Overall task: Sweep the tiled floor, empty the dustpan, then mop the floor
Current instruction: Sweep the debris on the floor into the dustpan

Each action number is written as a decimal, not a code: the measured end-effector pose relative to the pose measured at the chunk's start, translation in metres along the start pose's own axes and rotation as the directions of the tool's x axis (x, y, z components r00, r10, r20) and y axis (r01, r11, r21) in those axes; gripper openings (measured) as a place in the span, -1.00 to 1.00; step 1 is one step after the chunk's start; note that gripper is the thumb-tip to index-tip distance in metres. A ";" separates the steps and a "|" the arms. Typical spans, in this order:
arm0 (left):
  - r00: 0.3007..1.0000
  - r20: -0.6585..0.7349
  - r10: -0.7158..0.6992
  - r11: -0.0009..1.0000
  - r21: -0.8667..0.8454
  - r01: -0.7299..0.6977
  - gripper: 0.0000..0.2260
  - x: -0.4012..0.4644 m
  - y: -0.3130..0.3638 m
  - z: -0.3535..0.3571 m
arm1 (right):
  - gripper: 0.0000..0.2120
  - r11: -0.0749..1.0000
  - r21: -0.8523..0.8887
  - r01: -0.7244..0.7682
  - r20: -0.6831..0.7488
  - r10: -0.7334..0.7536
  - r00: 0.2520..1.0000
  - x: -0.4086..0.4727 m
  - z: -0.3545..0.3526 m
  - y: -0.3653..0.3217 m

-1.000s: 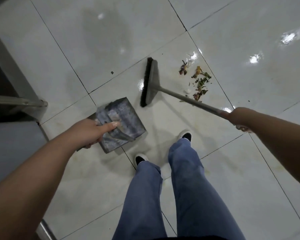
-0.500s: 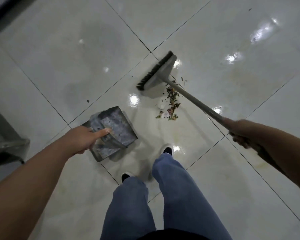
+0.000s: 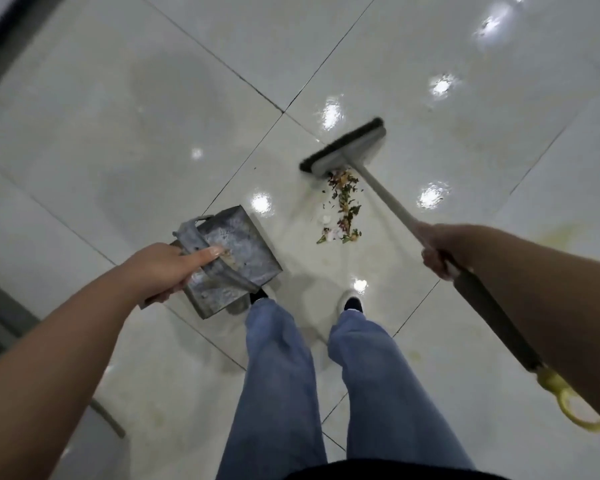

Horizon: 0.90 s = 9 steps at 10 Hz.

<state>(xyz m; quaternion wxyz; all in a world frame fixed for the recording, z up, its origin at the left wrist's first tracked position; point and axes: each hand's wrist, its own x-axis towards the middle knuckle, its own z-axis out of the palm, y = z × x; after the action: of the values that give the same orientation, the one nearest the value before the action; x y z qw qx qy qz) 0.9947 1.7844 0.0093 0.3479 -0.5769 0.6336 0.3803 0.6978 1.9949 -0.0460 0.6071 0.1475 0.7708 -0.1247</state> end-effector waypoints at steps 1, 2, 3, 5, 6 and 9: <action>0.999 0.019 0.033 0.999 -0.008 -0.033 -0.40 0.005 -0.005 -0.021 | -0.57 0.989 -0.021 -0.144 -0.030 0.144 0.989 -0.029 0.001 0.026; 0.996 0.017 0.084 0.996 0.024 -0.084 -0.41 0.010 -0.006 -0.043 | -0.51 0.980 0.049 -0.195 -0.022 0.196 0.980 -0.059 0.007 0.039; 0.993 0.023 0.115 0.991 0.070 -0.116 -0.39 0.016 -0.001 -0.064 | -0.50 0.980 0.140 -0.139 -0.042 0.146 0.988 -0.080 0.005 0.056; 0.988 0.025 0.152 0.979 0.131 -0.154 -0.43 0.029 0.024 -0.076 | -0.75 0.856 0.517 -0.008 0.131 -0.070 0.989 -0.107 0.003 0.048; 0.986 0.021 0.166 0.971 0.172 -0.167 -0.45 0.036 0.045 -0.077 | -0.78 0.944 0.311 0.108 -0.144 -0.066 0.987 -0.089 0.002 0.038; 0.975 0.081 0.209 0.927 0.302 -0.224 -0.48 0.054 0.129 -0.082 | -0.77 0.893 -0.450 -0.004 -0.348 -0.171 0.922 -0.014 -0.014 0.042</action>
<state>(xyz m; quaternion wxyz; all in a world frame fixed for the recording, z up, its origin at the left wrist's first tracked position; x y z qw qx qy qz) 0.8611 1.6927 0.0103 0.4046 -0.4329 0.7367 0.3260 0.7040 2.0376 -0.0295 0.4583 -0.0070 0.8869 0.0581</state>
